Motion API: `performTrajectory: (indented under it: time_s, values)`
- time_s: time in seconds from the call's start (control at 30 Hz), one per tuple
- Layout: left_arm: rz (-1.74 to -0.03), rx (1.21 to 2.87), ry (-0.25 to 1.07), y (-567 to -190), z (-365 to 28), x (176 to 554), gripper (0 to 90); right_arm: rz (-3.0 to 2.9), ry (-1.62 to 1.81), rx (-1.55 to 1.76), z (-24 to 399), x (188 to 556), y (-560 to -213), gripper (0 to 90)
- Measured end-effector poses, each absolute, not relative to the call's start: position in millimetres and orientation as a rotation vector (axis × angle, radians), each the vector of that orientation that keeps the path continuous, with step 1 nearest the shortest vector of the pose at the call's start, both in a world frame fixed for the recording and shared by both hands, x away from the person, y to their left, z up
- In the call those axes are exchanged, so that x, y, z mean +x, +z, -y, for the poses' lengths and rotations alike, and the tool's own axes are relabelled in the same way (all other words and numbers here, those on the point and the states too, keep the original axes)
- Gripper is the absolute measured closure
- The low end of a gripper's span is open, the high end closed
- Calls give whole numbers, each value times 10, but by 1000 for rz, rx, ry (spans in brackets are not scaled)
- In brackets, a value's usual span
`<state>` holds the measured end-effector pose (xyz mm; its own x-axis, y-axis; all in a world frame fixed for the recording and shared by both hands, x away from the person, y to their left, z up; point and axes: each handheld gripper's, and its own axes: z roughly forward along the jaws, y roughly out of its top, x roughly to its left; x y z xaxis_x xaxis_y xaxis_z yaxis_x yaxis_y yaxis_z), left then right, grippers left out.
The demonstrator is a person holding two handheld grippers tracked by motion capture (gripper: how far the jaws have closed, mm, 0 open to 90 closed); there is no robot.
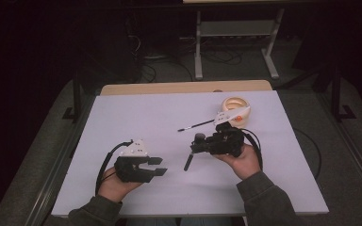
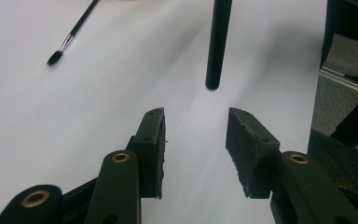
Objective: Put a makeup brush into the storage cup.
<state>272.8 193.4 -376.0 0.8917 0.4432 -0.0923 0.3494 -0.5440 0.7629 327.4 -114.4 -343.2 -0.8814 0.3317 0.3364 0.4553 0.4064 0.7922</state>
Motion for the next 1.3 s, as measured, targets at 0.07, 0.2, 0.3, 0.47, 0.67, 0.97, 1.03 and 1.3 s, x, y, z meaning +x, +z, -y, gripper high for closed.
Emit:
performTrajectory:
  time_s: [0.07,0.2,0.3,0.47,0.67,0.97,1.03,1.3]
  values:
    - [-580,2196,145,-3788,-1961,2728,566,2537,-1483,-716,1164,3288,-3427,775]
    - [-606,2196,152,-3828,-2021,2730,551,2547,-1468,-742,1211,3301,-3403,775]
    - [-628,2190,151,-3864,-2065,2729,539,2556,-1469,-745,1250,3321,-3399,775]
    - [-648,2185,166,-3909,-2150,2753,515,2550,-1468,-779,1329,3345,-3384,775]
    - [-682,2163,169,-3936,-2195,2746,494,2567,-1443,-811,1394,3406,-3352,775]
    - [-711,2157,177,-3949,-2274,2750,485,2600,-1432,-838,1485,3462,-3224,775]
    - [-708,2158,182,-3944,-2286,2747,485,2610,-1432,-842,1515,3471,-3181,775]
    - [-713,2160,184,-3958,-2300,2749,475,2623,-1460,-891,1661,3542,-3042,775]
